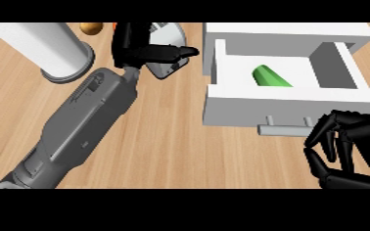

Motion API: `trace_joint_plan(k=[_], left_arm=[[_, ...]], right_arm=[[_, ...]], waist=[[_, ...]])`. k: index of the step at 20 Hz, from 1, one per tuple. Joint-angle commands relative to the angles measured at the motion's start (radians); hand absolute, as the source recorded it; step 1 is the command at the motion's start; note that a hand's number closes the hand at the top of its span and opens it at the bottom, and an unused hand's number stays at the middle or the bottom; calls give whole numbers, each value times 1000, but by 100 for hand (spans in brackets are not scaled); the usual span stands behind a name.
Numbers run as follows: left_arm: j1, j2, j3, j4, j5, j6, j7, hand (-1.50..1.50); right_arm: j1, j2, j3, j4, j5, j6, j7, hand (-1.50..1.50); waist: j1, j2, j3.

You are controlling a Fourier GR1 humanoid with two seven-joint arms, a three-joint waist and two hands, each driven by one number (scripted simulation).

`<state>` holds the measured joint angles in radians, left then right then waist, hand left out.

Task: Pick up the cup, place it into the drawer and close the drawer

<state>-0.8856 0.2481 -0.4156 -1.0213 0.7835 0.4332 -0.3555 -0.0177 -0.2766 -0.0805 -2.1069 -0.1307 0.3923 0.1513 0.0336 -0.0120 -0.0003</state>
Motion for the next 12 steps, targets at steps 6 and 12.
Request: trace_joint_plan(k=[6,12], left_arm=[[367,217,61,-379,38,-77,75,-150],[478,255,100,-405,52,-159,30,-150]], right_arm=[[0,43,132,57,265,-54,-12,150],[-51,-80,216,162,548,-34,-184,150]], waist=[[-7,7,0],[2,11,0]])
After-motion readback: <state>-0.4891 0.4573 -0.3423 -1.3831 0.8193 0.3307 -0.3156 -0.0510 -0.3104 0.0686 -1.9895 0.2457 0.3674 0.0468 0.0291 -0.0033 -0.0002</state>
